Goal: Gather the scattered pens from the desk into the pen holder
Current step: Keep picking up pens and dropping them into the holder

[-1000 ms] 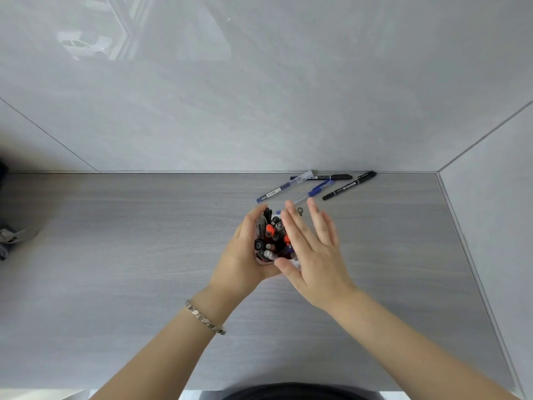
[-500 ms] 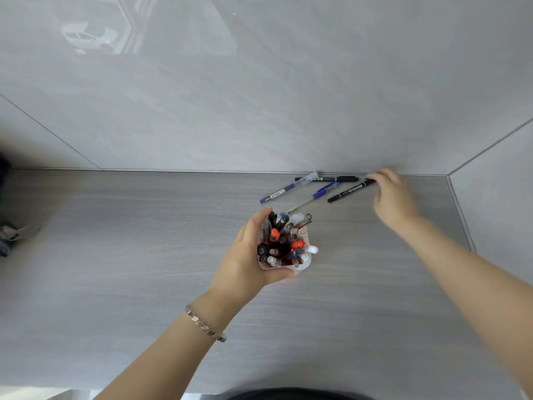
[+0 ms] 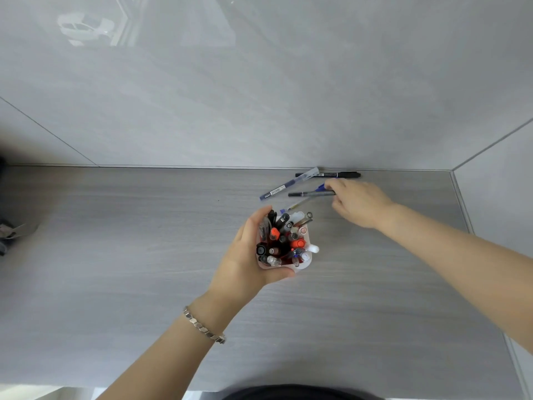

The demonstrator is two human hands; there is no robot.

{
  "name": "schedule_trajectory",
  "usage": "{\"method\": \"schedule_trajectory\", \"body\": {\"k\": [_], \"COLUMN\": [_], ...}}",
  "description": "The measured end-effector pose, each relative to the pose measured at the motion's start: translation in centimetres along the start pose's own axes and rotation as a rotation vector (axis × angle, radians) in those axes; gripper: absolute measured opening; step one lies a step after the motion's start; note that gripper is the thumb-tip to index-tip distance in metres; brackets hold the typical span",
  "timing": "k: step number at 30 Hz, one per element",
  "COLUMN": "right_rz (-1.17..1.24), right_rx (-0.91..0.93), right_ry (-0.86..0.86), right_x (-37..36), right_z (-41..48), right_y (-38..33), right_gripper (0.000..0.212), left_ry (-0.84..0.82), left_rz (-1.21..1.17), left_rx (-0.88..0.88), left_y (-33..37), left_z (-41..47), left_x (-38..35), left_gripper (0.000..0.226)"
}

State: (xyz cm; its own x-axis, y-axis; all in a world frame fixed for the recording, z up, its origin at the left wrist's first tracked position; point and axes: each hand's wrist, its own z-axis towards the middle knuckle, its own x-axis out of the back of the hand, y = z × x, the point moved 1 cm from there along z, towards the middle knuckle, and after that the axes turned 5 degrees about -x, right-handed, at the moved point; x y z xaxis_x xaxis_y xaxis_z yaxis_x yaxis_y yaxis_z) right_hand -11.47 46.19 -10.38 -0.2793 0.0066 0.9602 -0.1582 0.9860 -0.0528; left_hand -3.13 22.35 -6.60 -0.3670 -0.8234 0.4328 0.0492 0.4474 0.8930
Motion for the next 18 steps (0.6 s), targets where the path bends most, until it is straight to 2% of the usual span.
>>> {"method": "schedule_trajectory", "body": {"k": [4, 10, 12, 15, 18], "right_rz": [-0.153, -0.165, -0.007, 0.401, 0.707], "right_rx": [0.012, 0.034, -0.055, -0.225, -0.300], "right_ry": [-0.054, -0.094, -0.044, 0.106, 0.106], "right_x": [-0.3, -0.7, -0.1, 2.6, 6.5], "right_z": [1.6, -1.5, -4.1, -8.4, -12.4], "right_y": [-0.6, -1.4, -1.4, -1.0, -1.0], "right_gripper": [0.036, 0.029, 0.027, 0.016, 0.010], "left_ry": [-0.006, -0.004, -0.002, 0.005, 0.007], "left_rz": [-0.006, 0.013, 0.017, 0.009, -0.006], "left_rx": [0.004, 0.004, 0.002, 0.000, 0.005], "left_y": [-0.2, -0.3, -0.3, -0.4, -0.4], "left_z": [0.0, 0.0, 0.0, 0.0, 0.0], "left_x": [0.0, 0.0, 0.0, 0.0, 0.0], "left_gripper": [0.094, 0.092, 0.092, 0.093, 0.091]}}
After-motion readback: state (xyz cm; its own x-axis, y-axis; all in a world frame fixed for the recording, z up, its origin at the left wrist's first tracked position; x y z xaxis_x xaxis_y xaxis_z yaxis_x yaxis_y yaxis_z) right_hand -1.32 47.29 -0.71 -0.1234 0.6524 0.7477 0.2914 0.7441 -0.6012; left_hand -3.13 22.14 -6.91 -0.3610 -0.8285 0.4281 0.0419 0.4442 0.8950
